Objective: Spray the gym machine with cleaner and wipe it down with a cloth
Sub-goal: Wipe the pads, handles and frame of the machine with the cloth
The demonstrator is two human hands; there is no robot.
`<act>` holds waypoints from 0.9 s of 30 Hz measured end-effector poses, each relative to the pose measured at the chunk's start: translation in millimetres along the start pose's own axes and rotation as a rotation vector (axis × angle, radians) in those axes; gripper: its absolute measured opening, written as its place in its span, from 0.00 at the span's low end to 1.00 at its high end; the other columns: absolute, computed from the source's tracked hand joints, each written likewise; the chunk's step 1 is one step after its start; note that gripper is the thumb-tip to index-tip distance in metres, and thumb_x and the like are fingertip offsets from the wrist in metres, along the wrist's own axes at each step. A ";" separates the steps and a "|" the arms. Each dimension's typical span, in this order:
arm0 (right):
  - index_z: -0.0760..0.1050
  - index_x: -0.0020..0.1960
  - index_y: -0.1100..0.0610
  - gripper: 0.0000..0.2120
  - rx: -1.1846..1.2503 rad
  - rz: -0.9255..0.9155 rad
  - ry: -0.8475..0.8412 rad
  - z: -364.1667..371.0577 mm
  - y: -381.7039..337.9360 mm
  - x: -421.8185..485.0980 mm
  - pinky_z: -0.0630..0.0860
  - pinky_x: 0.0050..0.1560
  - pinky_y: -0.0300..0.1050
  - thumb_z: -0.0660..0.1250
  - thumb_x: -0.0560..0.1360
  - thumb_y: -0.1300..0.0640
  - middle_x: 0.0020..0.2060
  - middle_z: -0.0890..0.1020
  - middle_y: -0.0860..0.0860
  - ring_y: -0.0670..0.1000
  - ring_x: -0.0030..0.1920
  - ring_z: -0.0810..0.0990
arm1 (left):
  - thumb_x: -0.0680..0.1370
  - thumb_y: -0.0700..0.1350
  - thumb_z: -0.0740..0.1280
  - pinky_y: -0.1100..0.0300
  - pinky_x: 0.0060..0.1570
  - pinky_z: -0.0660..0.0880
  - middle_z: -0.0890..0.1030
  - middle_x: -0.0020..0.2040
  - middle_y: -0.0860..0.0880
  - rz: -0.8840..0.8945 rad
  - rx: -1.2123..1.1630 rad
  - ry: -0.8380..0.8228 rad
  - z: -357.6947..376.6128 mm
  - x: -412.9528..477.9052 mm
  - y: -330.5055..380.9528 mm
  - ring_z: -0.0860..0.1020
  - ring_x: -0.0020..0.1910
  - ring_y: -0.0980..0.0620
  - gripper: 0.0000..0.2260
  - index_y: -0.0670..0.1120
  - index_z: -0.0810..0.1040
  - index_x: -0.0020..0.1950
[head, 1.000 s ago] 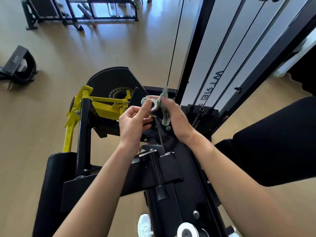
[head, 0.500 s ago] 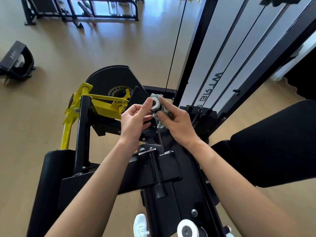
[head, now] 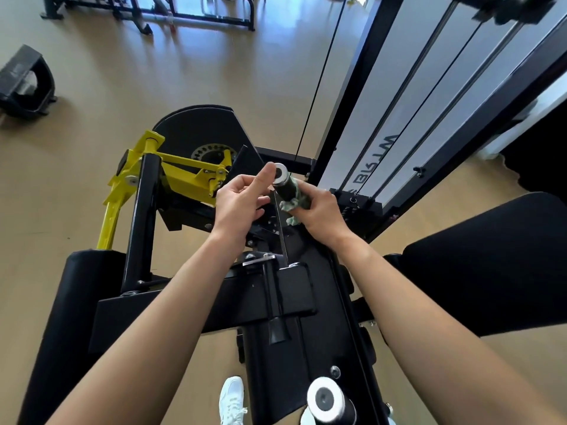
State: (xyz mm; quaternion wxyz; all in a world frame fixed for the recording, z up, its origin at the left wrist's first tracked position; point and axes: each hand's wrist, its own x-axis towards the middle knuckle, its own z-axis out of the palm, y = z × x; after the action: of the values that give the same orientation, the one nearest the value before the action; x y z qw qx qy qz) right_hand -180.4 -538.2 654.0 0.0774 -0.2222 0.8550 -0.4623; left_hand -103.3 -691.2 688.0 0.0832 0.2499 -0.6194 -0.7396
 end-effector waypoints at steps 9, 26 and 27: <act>0.80 0.67 0.52 0.23 0.038 -0.228 0.229 7.2 -43.4 -7.4 0.80 0.56 0.39 0.78 0.74 0.57 0.51 0.87 0.45 0.43 0.52 0.84 | 0.65 0.70 0.71 0.48 0.59 0.80 0.87 0.53 0.50 -0.037 -0.015 -0.018 -1.3 1.0 -2.0 0.85 0.52 0.52 0.34 0.45 0.82 0.59; 0.80 0.53 0.50 0.12 0.234 0.075 0.432 21.9 -31.6 -36.3 0.82 0.50 0.42 0.80 0.73 0.55 0.46 0.84 0.46 0.45 0.47 0.84 | 0.83 0.56 0.64 0.51 0.45 0.83 0.86 0.52 0.42 -0.246 -0.018 -0.085 -5.8 -19.3 -21.6 0.84 0.45 0.44 0.18 0.42 0.82 0.55; 0.77 0.53 0.49 0.14 0.317 0.107 0.420 24.5 -32.0 -38.3 0.83 0.52 0.46 0.80 0.73 0.54 0.49 0.83 0.48 0.48 0.49 0.84 | 0.83 0.53 0.65 0.53 0.42 0.82 0.86 0.51 0.41 -0.266 -0.002 -0.123 -5.3 -21.1 -26.3 0.84 0.42 0.44 0.15 0.42 0.82 0.55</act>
State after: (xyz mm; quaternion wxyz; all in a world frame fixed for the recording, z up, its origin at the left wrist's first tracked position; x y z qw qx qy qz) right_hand -128.2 -554.6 663.8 -0.0434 -0.0610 0.7796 -0.6217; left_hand -77.7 -680.9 667.9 -0.0535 0.2840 -0.5840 -0.7585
